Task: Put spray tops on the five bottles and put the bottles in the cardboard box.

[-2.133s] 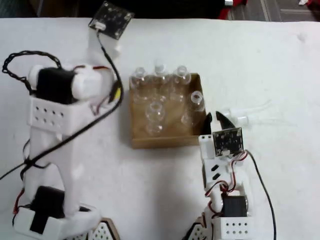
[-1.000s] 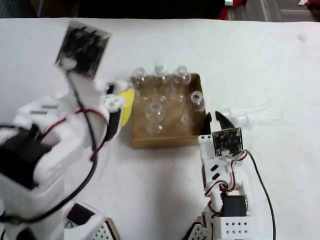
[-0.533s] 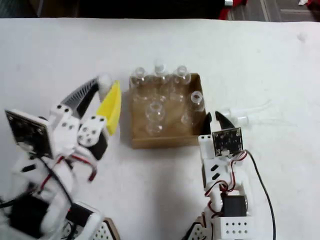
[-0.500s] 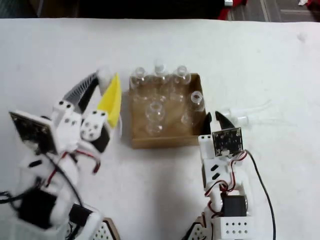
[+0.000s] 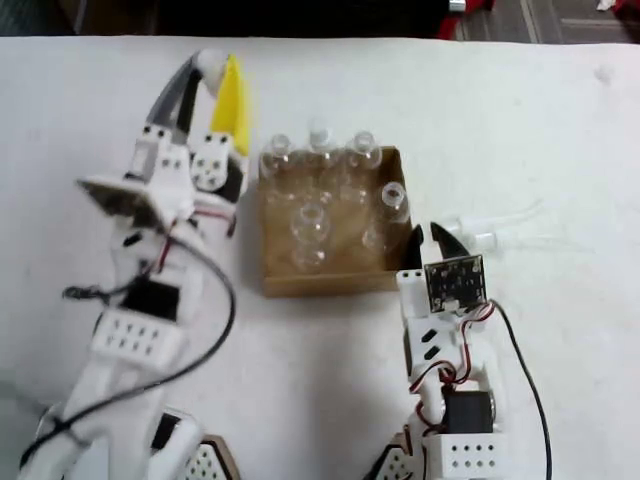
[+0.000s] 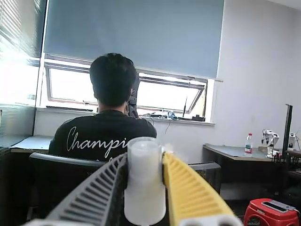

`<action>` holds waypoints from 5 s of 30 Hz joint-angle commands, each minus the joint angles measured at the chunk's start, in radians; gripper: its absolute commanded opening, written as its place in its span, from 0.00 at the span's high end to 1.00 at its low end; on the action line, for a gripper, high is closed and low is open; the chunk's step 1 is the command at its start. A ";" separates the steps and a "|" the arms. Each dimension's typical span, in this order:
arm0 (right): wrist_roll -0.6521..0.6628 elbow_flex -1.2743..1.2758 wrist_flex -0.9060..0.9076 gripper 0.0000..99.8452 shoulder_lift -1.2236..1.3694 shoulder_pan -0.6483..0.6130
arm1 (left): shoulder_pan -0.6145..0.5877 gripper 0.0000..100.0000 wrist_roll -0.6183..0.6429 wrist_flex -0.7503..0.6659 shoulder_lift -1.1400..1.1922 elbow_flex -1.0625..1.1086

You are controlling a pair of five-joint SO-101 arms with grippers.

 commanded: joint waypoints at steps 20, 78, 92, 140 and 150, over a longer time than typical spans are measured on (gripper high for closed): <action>0.009 0.008 -0.013 0.95 -0.004 -0.007 | 0.002 0.98 0.011 -0.114 0.489 -0.354; 0.009 0.008 -0.016 0.95 -0.004 -0.005 | 0.048 0.88 0.011 -0.293 0.664 -0.074; 0.009 0.008 -0.019 0.95 -0.004 -0.005 | 0.044 0.88 0.012 -0.133 0.337 0.015; 0.011 0.008 -0.013 0.95 -0.005 -0.005 | -0.823 0.88 -1.653 1.662 -0.289 0.255; 0.011 0.008 -0.013 0.95 -0.005 -0.005 | -1.023 0.83 -1.775 1.510 -0.288 0.361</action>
